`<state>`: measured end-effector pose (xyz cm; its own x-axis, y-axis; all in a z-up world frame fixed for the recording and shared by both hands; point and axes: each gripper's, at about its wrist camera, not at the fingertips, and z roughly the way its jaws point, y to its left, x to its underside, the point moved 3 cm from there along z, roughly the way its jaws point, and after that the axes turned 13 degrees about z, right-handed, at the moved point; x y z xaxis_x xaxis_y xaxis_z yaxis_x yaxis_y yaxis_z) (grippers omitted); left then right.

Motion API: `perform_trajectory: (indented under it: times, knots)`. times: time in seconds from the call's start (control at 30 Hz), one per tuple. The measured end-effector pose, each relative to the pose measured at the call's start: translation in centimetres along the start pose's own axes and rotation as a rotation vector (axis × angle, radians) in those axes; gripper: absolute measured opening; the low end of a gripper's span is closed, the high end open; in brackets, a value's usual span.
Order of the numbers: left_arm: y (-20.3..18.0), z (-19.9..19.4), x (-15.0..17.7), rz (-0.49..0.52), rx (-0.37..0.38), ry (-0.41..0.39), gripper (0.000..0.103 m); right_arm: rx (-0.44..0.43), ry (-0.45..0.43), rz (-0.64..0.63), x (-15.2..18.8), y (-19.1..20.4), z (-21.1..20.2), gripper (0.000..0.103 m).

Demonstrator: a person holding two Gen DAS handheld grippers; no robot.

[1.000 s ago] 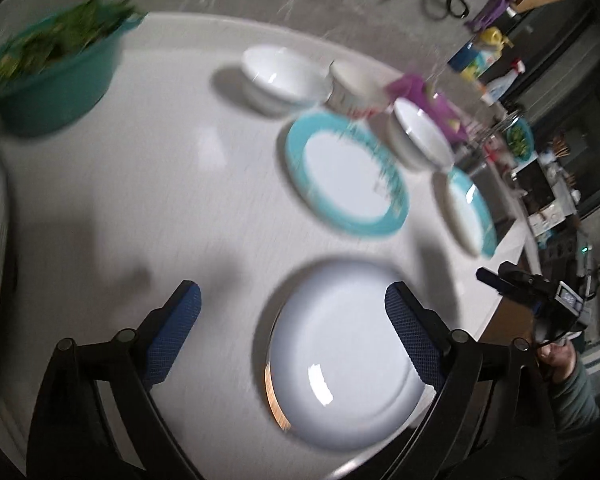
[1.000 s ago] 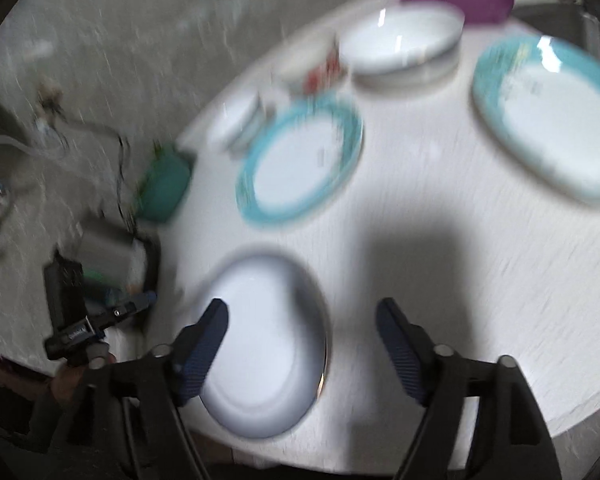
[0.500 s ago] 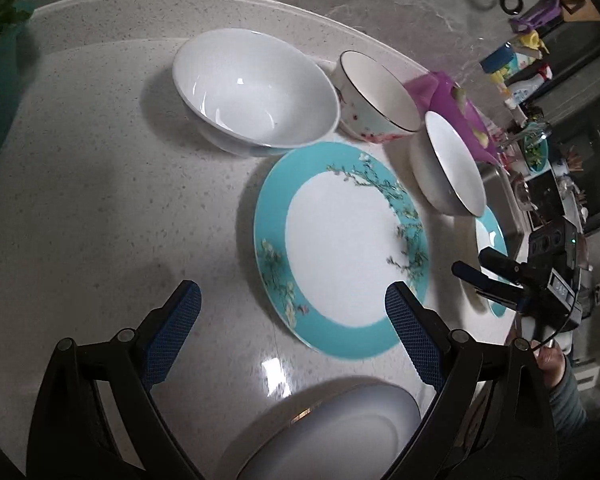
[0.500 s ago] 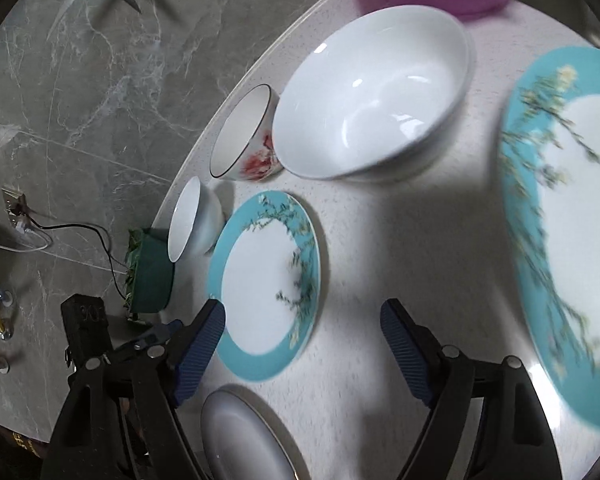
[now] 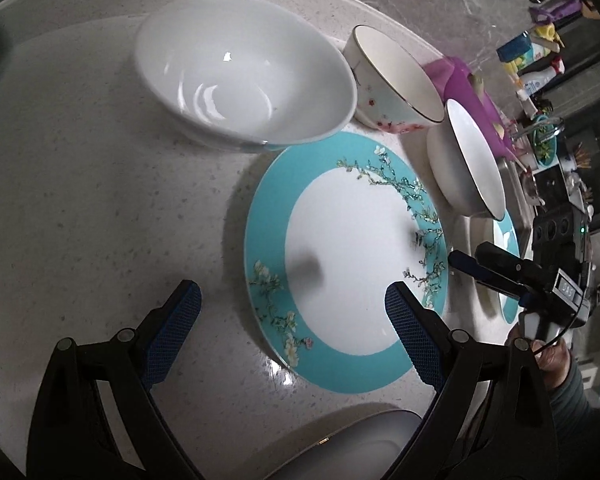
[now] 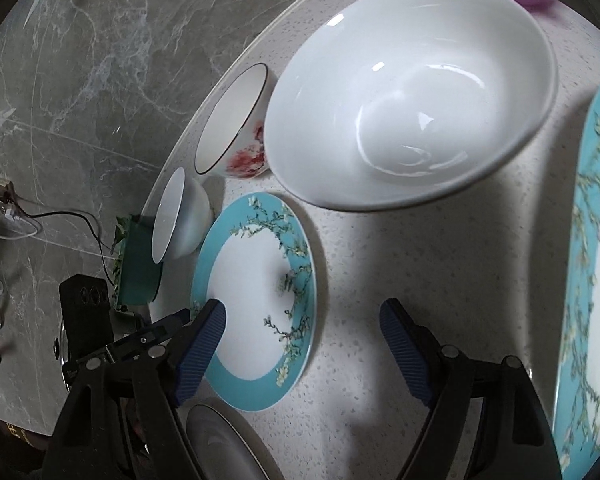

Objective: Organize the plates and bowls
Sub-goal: 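Move both grippers to the teal-rimmed blossom plate rim and close them, then lift the teal-rimmed plate with both grippers and lower it onto the gray plate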

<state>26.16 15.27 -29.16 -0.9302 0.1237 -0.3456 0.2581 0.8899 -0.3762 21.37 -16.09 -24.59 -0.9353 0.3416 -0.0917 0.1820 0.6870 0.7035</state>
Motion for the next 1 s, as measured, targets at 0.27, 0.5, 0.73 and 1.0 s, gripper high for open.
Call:
perform_trajectory:
  times: [0.27, 0.5, 0.73, 1.0]
  knots:
    - [-0.9, 0.8, -0.3, 0.06, -0.039, 0.021, 0.092, 0.007, 0.046, -0.038, 0.3, 0.7, 0.9, 0.07]
    - [-1.6, 1.0, -0.7, 0.092, -0.03, 0.028, 0.059, 0.029, 0.063, -0.051, 0.1, 1.2, 1.6, 0.058]
    - [-1.3, 0.9, -0.8, 0.099, -0.104, 0.05, 0.029, 0.115, 0.063, -0.083, 0.1, 1.4, 2.2, 0.022]
    - [-1.0, 0.9, -1.0, 0.096, -0.158, 0.06, 0.018, 0.14, 0.057, -0.078, -0.1, 1.2, 2.1, 0.013]
